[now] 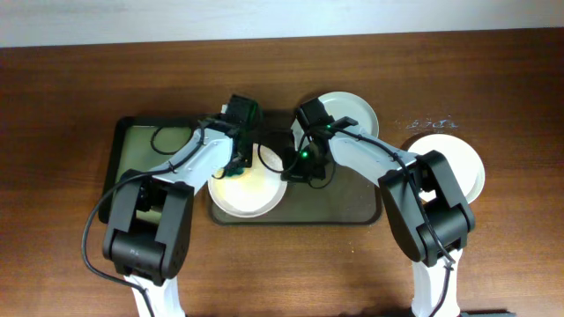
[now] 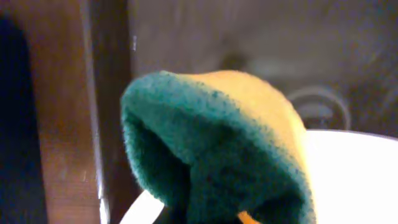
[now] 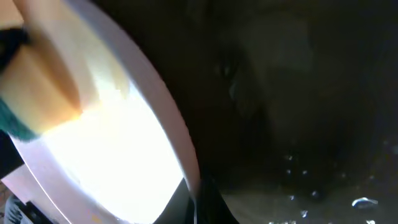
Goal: Clean dirty plates on tray and stack at the side
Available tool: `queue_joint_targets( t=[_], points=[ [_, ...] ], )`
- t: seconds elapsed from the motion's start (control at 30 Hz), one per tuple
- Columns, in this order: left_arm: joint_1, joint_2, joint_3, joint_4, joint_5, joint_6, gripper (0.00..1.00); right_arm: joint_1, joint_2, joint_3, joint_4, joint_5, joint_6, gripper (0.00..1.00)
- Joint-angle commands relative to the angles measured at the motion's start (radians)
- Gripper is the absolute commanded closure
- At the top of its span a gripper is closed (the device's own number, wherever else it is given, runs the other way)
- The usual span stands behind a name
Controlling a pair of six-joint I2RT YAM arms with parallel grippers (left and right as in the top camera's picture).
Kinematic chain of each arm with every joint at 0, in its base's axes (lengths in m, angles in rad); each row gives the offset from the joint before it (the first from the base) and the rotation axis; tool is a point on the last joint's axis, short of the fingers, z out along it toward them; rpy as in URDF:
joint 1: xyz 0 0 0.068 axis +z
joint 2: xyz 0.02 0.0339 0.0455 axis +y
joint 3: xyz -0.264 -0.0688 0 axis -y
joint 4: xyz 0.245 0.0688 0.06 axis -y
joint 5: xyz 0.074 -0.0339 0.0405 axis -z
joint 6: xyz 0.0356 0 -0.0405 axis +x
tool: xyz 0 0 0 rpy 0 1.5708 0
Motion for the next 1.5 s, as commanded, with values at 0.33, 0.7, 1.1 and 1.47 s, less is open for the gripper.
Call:
queue_joint_targets(
  t=[0.33,0.7,1.1,1.47],
  points=[
    [0.054,0.041,-0.036,-0.161,0.827,0.655,1.00,0.004,0.034,-0.018,-0.026,0.025,-0.007,0.96],
    [0.056,0.040,0.204,-0.009,-0.028,0.064,1.00,0.005,0.034,-0.018,-0.027,0.041,-0.006,0.96],
    [0.113,0.040,0.454,-0.378,0.256,0.065,1.00,0.074,-0.224,-0.017,-0.195,0.416,-0.040,0.96],
    [0.108,0.040,0.453,-0.359,0.255,0.065,1.00,0.360,-0.416,-0.016,-0.327,1.316,-0.037,0.96]
  ],
)
